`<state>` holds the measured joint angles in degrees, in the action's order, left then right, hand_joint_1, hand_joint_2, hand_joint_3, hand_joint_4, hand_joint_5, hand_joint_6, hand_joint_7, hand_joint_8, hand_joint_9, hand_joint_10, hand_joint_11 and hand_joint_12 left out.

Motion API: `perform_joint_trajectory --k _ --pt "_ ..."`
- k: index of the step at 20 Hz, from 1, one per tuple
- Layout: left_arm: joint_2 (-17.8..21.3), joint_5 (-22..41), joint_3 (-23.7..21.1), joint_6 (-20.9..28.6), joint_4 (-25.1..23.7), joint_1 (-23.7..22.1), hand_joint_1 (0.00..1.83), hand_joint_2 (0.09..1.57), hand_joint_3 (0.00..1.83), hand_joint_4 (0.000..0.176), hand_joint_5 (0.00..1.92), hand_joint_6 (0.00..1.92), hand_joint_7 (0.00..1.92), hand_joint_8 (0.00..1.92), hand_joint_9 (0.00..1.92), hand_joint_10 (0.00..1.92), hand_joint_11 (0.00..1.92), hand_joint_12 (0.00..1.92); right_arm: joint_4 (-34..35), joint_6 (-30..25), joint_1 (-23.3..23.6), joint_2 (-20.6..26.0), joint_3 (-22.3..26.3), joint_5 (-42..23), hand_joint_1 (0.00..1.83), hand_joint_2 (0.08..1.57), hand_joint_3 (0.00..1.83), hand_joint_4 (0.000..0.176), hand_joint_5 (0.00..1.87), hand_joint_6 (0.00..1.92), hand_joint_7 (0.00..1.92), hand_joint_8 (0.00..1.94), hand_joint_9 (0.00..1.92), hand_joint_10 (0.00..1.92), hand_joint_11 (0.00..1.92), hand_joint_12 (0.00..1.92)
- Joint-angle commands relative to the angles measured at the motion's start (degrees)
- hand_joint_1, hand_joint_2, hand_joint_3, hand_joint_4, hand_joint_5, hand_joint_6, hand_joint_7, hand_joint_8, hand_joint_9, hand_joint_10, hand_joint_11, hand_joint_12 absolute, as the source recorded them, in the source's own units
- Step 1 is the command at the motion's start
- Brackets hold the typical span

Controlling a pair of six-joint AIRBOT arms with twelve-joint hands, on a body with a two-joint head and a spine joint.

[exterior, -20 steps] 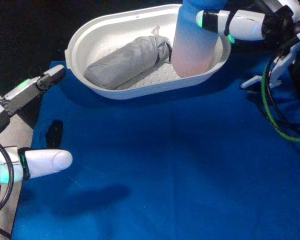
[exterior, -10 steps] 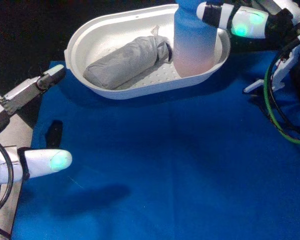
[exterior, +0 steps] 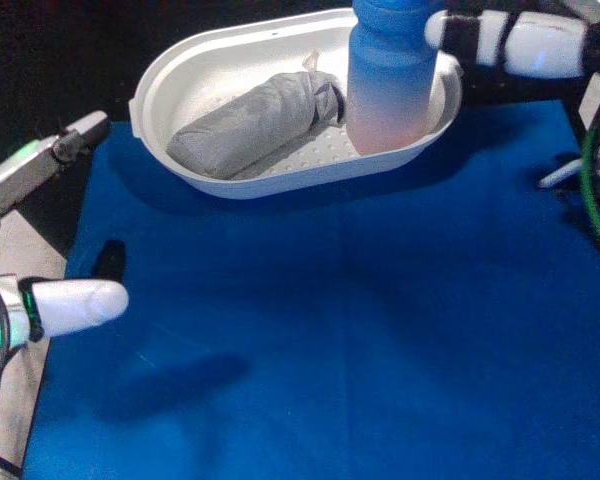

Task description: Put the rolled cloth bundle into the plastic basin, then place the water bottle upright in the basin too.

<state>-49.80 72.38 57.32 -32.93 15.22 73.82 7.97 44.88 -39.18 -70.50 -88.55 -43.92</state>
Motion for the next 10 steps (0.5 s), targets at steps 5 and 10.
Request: perform_joint_trajectory --k 5,10 --pt "2.5 8.3 -0.5 -0.4 0.9 -0.1 0.58 0.9 0.0 0.176 0.0 0.0 0.0 0.0 0.0 0.0 0.0 0.0 -5.9 -0.2 0.0 9.9 8.5 -7.7 0.66 0.94 0.0 0.176 0.0 0.0 0.04 0.0 0.02 0.01 0.0 0.0" --pt "4.4 11.1 -1.1 -0.7 1.9 0.5 0.66 0.94 0.01 0.164 0.0 0.0 0.0 0.0 0.0 0.0 0.0 0.0 -5.9 11.1 -5.4 22.6 23.6 -15.6 0.74 0.91 0.0 0.176 0.0 0.0 0.06 0.0 0.0 0.0 0.0 0.0"
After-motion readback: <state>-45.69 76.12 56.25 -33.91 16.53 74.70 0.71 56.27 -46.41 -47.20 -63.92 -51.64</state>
